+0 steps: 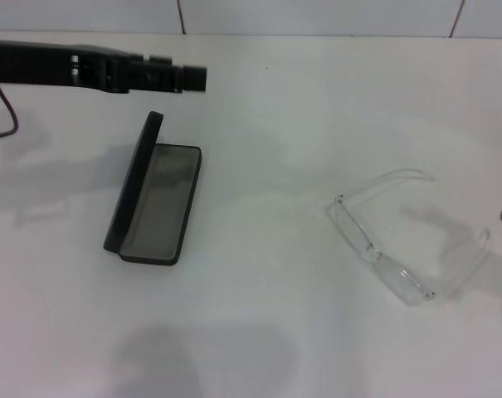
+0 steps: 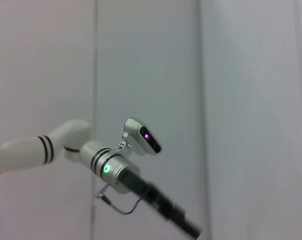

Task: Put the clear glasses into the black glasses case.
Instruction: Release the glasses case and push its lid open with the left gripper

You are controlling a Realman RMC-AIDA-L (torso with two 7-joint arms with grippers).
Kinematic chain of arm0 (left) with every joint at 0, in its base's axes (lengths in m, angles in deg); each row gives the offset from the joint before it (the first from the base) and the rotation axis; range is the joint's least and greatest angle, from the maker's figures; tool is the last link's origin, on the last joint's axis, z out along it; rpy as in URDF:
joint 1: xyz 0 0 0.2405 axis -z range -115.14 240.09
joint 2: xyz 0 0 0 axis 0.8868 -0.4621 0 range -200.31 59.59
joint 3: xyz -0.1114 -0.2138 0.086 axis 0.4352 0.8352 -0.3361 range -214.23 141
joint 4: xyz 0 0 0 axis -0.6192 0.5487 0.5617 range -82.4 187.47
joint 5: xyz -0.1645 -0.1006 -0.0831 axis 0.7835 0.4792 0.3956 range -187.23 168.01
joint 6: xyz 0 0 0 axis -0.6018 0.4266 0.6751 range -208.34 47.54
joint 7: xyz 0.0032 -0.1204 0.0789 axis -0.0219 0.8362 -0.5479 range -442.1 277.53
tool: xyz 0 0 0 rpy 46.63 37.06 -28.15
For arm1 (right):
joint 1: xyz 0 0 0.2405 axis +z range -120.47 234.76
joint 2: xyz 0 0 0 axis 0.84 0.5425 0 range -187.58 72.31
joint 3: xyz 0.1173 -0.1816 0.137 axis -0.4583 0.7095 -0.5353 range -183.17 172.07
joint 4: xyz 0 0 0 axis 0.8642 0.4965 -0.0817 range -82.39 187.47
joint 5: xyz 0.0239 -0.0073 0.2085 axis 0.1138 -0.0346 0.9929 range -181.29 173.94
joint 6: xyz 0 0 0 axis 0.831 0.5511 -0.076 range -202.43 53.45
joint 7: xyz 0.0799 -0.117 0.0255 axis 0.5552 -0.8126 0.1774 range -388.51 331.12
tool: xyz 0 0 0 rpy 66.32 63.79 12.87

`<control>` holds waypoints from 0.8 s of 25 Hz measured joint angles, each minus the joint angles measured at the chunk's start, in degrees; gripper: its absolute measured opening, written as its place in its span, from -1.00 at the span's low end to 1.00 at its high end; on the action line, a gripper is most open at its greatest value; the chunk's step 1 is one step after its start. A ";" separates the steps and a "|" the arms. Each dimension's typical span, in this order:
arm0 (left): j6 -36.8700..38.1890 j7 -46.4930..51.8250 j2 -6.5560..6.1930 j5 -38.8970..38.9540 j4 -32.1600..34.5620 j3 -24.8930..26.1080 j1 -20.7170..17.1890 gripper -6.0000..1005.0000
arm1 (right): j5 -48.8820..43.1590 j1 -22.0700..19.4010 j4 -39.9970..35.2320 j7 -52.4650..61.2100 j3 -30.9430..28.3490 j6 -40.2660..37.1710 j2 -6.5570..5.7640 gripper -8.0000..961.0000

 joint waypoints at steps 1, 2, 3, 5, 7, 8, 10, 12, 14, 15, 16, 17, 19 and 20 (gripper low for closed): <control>-0.04 4.07 0.35 -5.63 1.04 -0.31 1.85 0.77 | -0.01 -0.17 0.49 -0.27 -0.61 -0.01 -0.09 0.84; -0.05 8.05 0.76 -11.65 2.01 -0.60 3.99 0.77 | -0.02 -0.32 0.87 -0.45 -1.08 -0.04 -0.18 0.84; -0.04 10.85 1.02 -15.80 2.30 -0.98 5.51 0.76 | -0.04 -0.39 1.09 -0.52 -1.34 -0.05 -0.25 0.84; 0.15 15.16 1.25 -22.84 2.33 -2.54 8.38 0.76 | -0.07 -0.42 1.24 -0.57 -1.40 -0.02 -0.29 0.84; 0.13 18.30 1.31 -27.24 2.30 -5.15 10.44 0.75 | -0.09 -0.33 1.31 -0.57 -1.23 0.19 -0.31 0.84; 0.12 19.85 1.39 -29.66 2.31 -6.52 11.30 0.74 | -0.09 -0.18 1.35 -0.58 -1.10 0.27 -0.29 0.84; -0.04 22.89 1.71 -34.93 2.37 -9.83 12.87 0.73 | -0.17 0.09 1.50 -0.59 -1.00 0.36 -0.21 0.84; -0.07 24.82 2.27 -39.14 2.36 -12.39 13.88 0.73 | -0.25 0.39 1.76 -0.59 -0.98 0.47 -0.17 0.84; -0.02 26.57 3.06 -44.10 2.36 -14.76 14.60 0.72 | -0.30 0.80 2.00 -0.60 -0.98 0.55 -0.12 0.84; 0.02 27.28 3.35 -46.19 2.41 -15.55 14.88 0.71 | -0.30 0.97 2.05 -0.61 -0.97 0.57 -0.09 0.84; 0.08 27.98 3.78 -48.47 2.46 -16.46 15.18 0.71 | -0.32 1.12 2.07 -0.61 -0.97 0.65 -0.07 0.84; 0.08 28.22 4.04 -49.47 2.45 -16.91 15.37 0.70 | -0.32 1.12 2.07 -0.61 -0.97 0.65 -0.07 0.84; 0.11 28.24 4.38 -50.21 2.16 -17.41 15.68 0.69 | -0.34 1.82 2.13 -0.63 -0.99 1.07 0.05 0.84; 0.10 28.22 4.40 -50.21 1.92 -17.57 15.72 0.69 | -0.34 1.98 2.14 -0.63 -1.00 1.14 0.08 0.84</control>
